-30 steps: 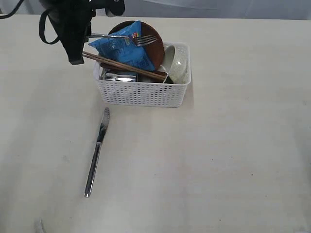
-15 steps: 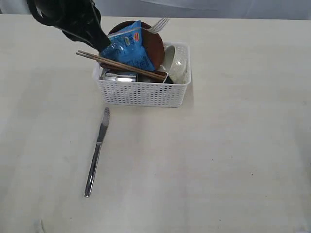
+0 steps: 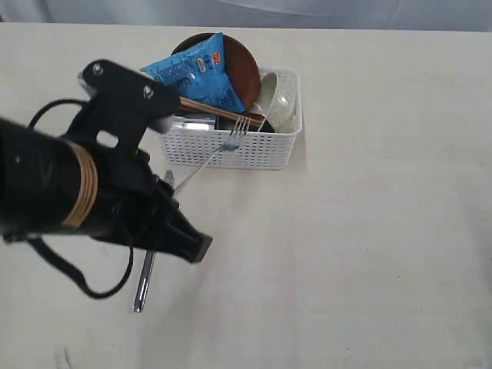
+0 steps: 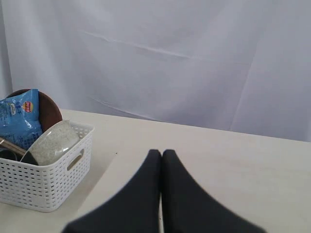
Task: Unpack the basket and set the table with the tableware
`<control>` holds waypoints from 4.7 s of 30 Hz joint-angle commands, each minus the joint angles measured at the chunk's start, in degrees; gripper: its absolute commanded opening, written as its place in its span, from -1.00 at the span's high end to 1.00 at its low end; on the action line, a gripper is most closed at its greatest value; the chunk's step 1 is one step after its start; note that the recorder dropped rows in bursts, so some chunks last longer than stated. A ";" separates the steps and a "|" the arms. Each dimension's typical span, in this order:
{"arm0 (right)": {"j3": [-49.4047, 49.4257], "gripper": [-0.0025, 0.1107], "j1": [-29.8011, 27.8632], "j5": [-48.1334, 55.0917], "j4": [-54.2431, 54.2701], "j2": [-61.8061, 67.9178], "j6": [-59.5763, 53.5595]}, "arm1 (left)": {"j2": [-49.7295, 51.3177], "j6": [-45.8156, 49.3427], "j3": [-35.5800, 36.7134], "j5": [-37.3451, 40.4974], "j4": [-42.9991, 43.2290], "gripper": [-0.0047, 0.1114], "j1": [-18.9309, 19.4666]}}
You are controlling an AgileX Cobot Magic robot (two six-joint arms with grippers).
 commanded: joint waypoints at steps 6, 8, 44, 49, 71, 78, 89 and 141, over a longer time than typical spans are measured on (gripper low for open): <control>0.05 0.96 -0.33 -0.58 0.03 -0.30 -0.11 | -1.38 -31.93 8.99 2.22 13.98 0.92 -14.04; 0.05 0.96 -0.33 -0.58 0.03 -0.30 -0.11 | -0.91 -37.49 10.92 2.22 15.35 0.92 -15.30; 0.05 0.96 -0.33 -0.58 0.03 -0.30 -0.11 | 21.65 -65.97 10.09 -5.59 27.11 0.92 -15.59; 0.05 0.96 -0.33 -0.58 0.03 -0.30 -0.11 | 21.65 -66.38 10.09 -5.70 28.11 0.92 -15.59; 0.05 0.96 -0.33 -0.58 0.03 -0.30 -0.11 | 21.65 -66.76 8.53 -7.62 31.12 0.36 -13.46; 0.05 0.96 -0.33 -0.58 0.03 -0.30 -0.11 | 21.65 -44.05 1.94 -15.59 18.07 0.36 -1.00; 0.05 0.96 -0.33 -0.58 0.03 -0.30 -0.11 | 22.31 6.95 -11.94 10.09 -10.05 0.13 10.39; 0.05 0.96 -0.33 -0.58 0.03 -0.30 -0.11 | 35.68 2.11 -14.70 -0.96 -18.74 0.92 11.91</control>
